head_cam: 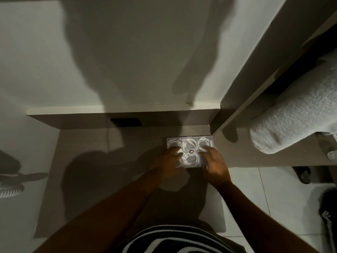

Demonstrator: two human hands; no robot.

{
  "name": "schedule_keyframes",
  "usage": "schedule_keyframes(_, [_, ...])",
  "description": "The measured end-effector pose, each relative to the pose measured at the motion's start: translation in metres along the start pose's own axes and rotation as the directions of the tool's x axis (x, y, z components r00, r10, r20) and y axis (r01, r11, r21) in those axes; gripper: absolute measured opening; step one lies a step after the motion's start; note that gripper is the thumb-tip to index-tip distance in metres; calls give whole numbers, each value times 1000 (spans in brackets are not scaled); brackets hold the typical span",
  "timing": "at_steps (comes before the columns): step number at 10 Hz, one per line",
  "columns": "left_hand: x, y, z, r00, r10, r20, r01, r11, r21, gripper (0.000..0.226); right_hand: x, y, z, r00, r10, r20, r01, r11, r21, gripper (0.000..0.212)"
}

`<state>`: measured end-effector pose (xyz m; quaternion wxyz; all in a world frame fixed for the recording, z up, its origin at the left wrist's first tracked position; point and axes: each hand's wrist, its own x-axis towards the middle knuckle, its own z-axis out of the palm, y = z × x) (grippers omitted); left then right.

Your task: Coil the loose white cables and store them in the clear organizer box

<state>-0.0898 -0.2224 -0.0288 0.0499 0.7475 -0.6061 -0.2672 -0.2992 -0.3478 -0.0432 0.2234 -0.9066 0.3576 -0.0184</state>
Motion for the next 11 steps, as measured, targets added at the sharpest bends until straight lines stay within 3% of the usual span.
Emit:
schedule_keyframes(2, [0, -5, 11, 995, 27, 93, -41, 987, 154, 74, -11, 16, -3, 987, -155, -28, 156, 988, 8, 54])
schedule_keyframes(5, [5, 7, 21, 984, -53, 169, 4, 961, 277, 51, -14, 24, -6, 976, -188, 108, 197, 978, -74, 58])
schedule_keyframes(6, [4, 13, 27, 976, -78, 202, 5, 941, 338, 52, -14, 22, -5, 975, -200, 100, 209, 973, -100, 61])
schedule_keyframes(8, [2, 14, 31, 970, -57, 237, -38, 925, 377, 61, -20, 21, -5, 973, -232, -16, 228, 965, -129, 47])
schedule_keyframes(9, [-2, 11, 21, 969, -41, 244, -41, 947, 320, 65, -24, 14, -3, 986, -152, 63, 161, 975, -156, 57])
schedule_keyframes(10, [-14, 5, 9, 969, 17, 245, -82, 963, 258, 64, -10, -12, -4, 971, 82, 223, -37, 980, -197, 64])
schedule_keyframes(11, [-32, -4, -9, 974, 114, 198, -171, 939, 298, 75, 16, -58, -13, 991, 72, 111, -46, 974, -220, 53])
